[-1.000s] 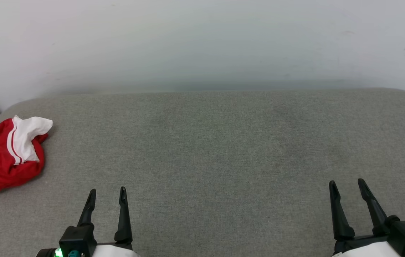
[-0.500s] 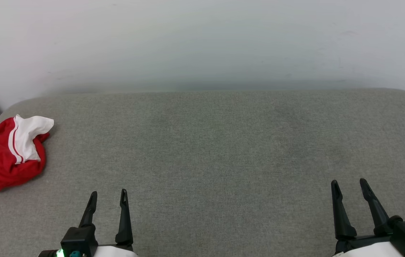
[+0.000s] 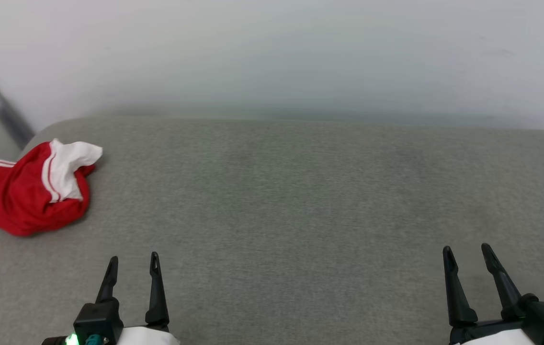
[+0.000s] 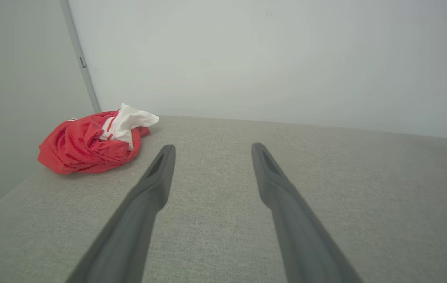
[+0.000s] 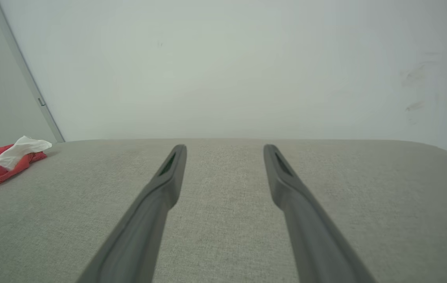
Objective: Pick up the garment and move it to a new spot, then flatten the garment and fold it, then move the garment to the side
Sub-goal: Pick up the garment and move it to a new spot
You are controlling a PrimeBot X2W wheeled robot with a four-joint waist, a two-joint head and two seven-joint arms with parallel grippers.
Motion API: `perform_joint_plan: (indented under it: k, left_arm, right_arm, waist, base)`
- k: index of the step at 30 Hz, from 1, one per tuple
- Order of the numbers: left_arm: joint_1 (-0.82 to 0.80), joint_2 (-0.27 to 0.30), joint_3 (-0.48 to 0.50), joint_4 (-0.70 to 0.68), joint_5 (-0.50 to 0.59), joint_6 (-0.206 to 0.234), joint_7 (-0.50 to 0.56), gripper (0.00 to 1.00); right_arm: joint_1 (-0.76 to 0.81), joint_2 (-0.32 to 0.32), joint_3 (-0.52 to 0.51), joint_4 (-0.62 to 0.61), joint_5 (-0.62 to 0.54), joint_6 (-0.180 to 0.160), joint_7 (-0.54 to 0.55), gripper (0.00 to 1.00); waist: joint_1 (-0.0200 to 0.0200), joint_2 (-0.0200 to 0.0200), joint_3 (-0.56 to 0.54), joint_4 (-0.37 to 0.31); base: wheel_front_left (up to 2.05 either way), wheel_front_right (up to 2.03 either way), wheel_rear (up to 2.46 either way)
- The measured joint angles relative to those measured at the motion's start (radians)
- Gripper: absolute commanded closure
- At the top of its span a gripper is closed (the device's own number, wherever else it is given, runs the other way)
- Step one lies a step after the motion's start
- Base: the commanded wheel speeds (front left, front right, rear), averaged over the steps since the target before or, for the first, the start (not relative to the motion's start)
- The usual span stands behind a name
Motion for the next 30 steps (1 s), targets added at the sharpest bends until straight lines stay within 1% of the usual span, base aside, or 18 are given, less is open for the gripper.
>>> perform_joint_plan:
  k: [5, 11, 17, 23, 27, 30]
  left_arm:
    - [0.001, 0.0, 0.014, -0.009, -0.012, 0.014, 0.0, 0.0]
    - [0.0, 0.0, 0.034, -0.017, -0.024, 0.017, 0.0, 0.0]
    - [0.0, 0.0, 0.069, -0.018, -0.065, 0.027, 0.0, 0.0]
    - [0.001, 0.0, 0.087, -0.024, -0.066, 0.031, 0.0, 0.0]
    - [0.009, 0.0, 0.089, -0.027, -0.083, 0.041, 0.0, 0.0]
    - [0.018, 0.0, 0.088, -0.028, -0.084, 0.049, 0.0, 0.0]
  right_arm:
    - [0.005, 0.0, 0.003, -0.006, -0.012, 0.0, 0.0, 0.0]
    - [0.005, 0.0, 0.004, -0.015, -0.023, 0.0, 0.0, 0.0]
    - [0.005, 0.0, 0.015, -0.015, -0.029, 0.0, 0.0, 0.0]
    - [0.006, 0.0, 0.026, -0.015, -0.041, 0.0, 0.0, 0.0]
    - [0.006, 0.0, 0.031, -0.013, -0.051, 0.0, 0.0, 0.0]
    - [0.005, 0.0, 0.036, -0.012, -0.052, 0.0, 0.0, 0.0]
  waist:
    - [0.0, 0.0, -0.001, 0.065]
    - [-0.0001, 0.0, 0.005, 0.155]
    - [-0.0002, 0.0, 0.01, 0.242]
    - [-0.0002, 0.0, 0.014, 0.325]
    - [-0.0002, 0.0, 0.018, 0.37]
    - [-0.0003, 0.0, 0.022, 0.392]
  base:
    - [0.0, 0.0, 0.0]
    - [0.0, 0.0, 0.0]
    - [0.0, 0.0, 0.0]
    - [0.0, 0.0, 0.0]
    - [0.0, 0.0, 0.0]
    - [0.0, 0.0, 0.0]
